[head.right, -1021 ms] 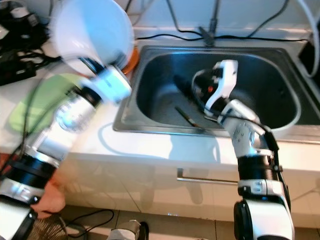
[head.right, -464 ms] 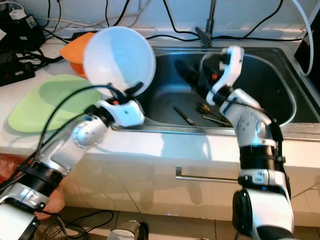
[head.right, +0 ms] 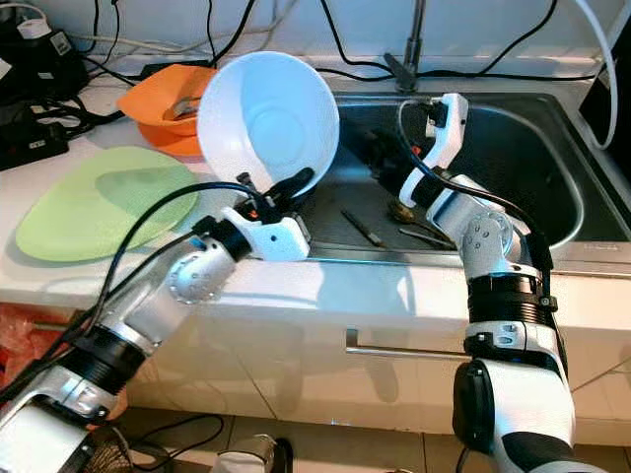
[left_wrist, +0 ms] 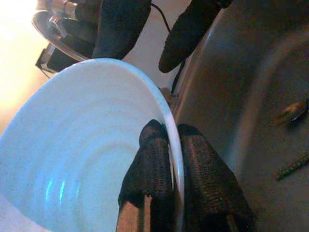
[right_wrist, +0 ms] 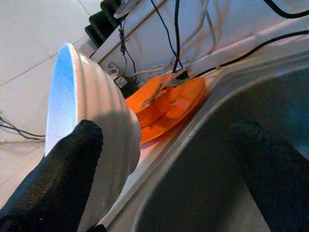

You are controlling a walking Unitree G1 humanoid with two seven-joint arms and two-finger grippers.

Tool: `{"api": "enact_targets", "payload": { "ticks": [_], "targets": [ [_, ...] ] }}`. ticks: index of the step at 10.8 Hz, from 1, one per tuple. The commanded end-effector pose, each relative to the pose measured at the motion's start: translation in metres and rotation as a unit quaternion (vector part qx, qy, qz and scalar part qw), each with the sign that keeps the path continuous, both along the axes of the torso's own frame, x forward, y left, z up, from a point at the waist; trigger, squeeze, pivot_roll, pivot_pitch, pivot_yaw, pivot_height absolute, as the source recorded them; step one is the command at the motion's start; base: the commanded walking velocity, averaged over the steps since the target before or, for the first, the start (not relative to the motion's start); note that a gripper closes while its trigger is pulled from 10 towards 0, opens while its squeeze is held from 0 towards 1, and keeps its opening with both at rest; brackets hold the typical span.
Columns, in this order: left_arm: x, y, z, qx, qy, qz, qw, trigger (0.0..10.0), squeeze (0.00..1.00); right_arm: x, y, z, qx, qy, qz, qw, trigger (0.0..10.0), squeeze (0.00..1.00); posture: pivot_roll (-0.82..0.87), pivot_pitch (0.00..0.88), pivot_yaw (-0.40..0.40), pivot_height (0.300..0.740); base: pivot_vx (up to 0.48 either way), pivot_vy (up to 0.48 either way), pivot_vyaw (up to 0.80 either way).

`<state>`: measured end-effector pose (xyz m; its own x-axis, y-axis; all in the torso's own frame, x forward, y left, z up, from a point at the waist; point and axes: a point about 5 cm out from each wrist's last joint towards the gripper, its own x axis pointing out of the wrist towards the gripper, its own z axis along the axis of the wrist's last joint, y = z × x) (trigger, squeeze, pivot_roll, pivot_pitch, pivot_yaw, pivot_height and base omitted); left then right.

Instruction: Kitchen organization

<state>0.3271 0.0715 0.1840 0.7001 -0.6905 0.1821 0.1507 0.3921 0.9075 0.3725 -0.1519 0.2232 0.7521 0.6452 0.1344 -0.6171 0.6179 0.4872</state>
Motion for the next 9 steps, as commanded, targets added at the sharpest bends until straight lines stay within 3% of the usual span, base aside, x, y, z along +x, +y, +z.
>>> {"api": "enact_targets", "payload": {
  "ticks": [1, 2, 5, 9],
  "targets": [
    [-0.002, -0.014, 0.01, 0.007, -0.026, -0.03, 0.999, 0.0, 0.0, 0.001, 0.018, 0.007, 0.004, -0.008, 0.045, 0.999, 10.0, 0.0, 0.21, 0.068, 0.074, 0.74, 0.0, 0.0, 0.0],
    [0.0, -0.015, 0.008, 0.006, -0.023, -0.027, 0.999, 0.0, 0.0, 0.002, 0.018, 0.007, 0.003, -0.007, 0.044, 0.999, 10.0, 0.0, 0.21, 0.068, 0.071, 0.74, 0.0, 0.0, 0.0],
    [0.014, 0.005, 0.005, 0.004, -0.019, 0.037, 0.999, 0.0, 0.0, 0.006, 0.007, 0.017, 0.022, -0.028, -0.004, 0.999, 10.0, 0.0, 0.2, 0.068, 0.067, 0.74, 0.0, 0.0, 0.0],
    [0.017, 0.003, 0.0, 0.014, -0.016, 0.039, 0.999, 0.0, 0.0, 0.005, 0.007, 0.03, 0.048, -0.053, 0.0, 0.997, 10.0, 0.0, 0.2, 0.065, 0.074, 0.74, 0.0, 0.0, 0.0]
  ]
}}
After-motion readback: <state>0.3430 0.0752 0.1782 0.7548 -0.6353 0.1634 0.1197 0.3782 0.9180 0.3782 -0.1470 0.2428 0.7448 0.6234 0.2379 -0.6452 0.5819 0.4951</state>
